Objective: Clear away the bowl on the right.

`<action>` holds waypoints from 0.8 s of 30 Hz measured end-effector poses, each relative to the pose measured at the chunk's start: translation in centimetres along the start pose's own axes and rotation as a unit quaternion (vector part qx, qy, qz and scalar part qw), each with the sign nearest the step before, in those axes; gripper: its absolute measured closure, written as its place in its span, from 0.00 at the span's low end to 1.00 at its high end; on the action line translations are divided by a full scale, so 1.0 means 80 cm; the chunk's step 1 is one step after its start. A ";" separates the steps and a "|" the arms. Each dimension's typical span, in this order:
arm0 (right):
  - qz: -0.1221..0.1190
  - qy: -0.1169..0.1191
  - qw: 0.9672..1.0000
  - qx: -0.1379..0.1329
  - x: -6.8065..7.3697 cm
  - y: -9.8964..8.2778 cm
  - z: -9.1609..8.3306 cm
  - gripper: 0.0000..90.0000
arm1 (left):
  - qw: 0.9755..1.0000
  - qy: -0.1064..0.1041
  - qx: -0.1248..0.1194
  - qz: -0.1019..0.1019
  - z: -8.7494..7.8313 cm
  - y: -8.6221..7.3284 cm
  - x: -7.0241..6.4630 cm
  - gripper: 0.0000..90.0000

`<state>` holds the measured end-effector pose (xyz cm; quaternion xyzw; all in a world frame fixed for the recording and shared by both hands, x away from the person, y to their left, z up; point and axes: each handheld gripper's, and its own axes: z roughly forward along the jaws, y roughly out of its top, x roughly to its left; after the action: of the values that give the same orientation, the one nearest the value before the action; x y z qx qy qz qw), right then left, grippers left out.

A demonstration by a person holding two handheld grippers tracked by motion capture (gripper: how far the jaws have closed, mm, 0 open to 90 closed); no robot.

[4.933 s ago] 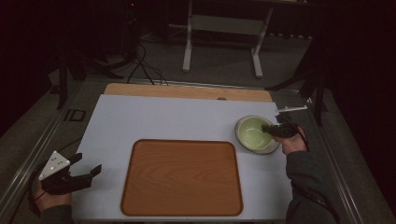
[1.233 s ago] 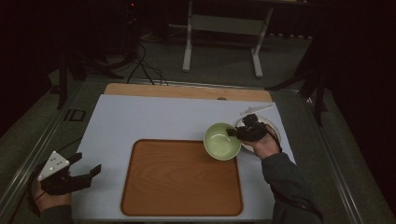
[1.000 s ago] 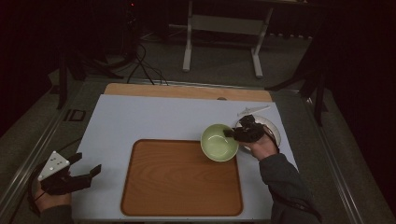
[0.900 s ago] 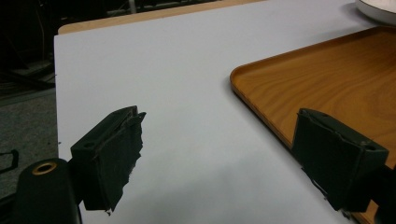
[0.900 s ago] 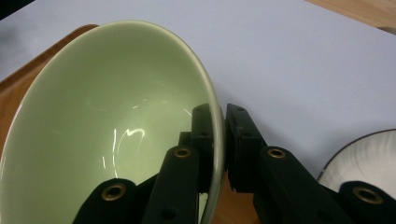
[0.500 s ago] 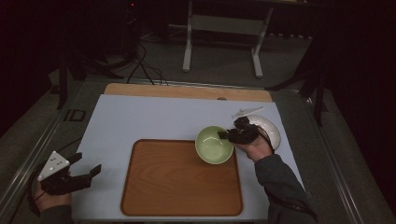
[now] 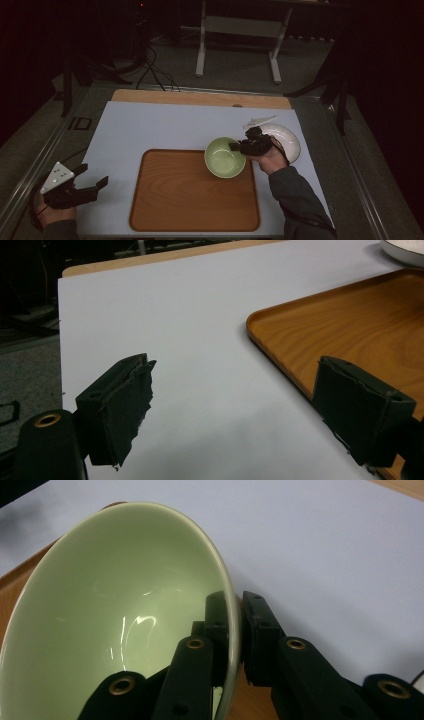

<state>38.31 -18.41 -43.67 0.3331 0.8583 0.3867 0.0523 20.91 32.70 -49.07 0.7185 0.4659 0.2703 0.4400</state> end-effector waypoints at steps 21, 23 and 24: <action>-0.014 0.022 1.000 0.008 0.016 0.004 0.018 0.92 | 1.000 -0.001 -0.001 0.000 0.000 0.000 0.000 0.17; -0.016 0.023 1.000 0.010 0.017 0.004 0.020 0.92 | 1.000 -0.001 -0.001 0.001 0.000 0.000 0.000 0.17; -0.017 0.025 0.999 0.012 0.017 0.004 0.021 0.92 | 1.000 -0.001 -0.001 0.001 0.000 0.000 0.000 0.18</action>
<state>37.96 -16.37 -44.39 0.3091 0.8694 0.3839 0.0340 20.91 32.72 -49.06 0.7187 0.4648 0.2705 0.4408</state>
